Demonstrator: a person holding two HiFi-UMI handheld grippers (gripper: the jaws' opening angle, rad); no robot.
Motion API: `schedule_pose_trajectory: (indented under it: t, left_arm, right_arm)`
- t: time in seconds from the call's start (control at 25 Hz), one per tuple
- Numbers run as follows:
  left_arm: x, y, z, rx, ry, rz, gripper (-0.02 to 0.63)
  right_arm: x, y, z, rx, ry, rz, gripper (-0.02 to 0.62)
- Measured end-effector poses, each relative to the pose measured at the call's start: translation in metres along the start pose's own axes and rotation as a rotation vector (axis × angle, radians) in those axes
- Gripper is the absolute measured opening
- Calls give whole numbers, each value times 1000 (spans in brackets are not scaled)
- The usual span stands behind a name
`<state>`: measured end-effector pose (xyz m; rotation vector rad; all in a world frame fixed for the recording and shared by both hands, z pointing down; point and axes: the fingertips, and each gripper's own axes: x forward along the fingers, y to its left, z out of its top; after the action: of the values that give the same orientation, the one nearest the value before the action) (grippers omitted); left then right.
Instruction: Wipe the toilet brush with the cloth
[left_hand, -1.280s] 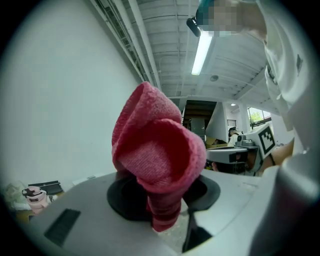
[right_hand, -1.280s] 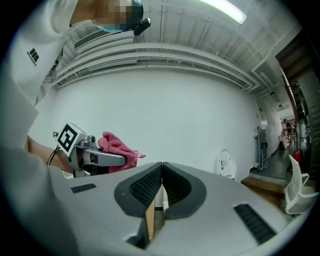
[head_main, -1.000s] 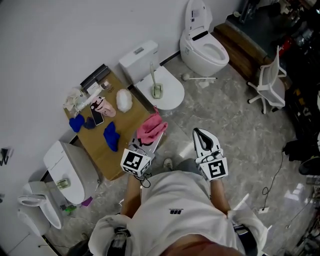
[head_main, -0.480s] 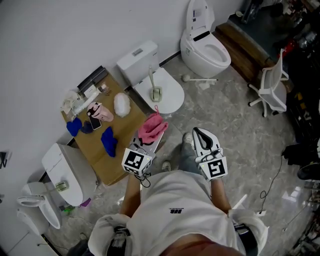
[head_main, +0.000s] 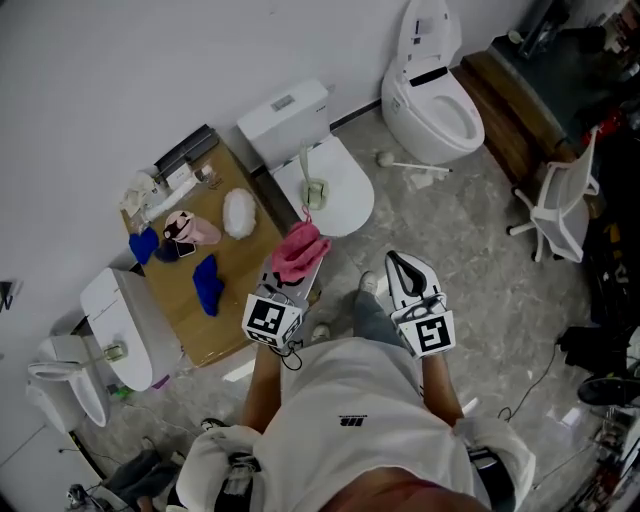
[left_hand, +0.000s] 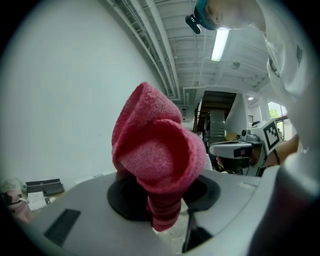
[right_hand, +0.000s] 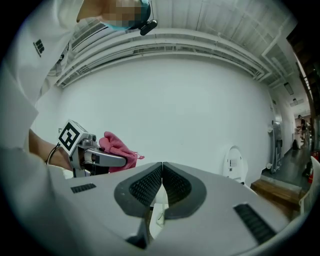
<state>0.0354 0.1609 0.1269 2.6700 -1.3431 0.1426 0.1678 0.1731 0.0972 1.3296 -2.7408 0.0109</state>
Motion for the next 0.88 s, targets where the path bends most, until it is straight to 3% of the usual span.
schedule_pose_trajectory:
  t: [0.52, 0.88]
  left_arm:
    - [100, 32, -15, -83, 36, 241, 152]
    - [113, 61, -42, -94, 70, 356, 152]
  right_arm:
    - [75, -101, -27, 21, 59, 235, -3]
    - [127, -102, -62, 18, 74, 356, -3]
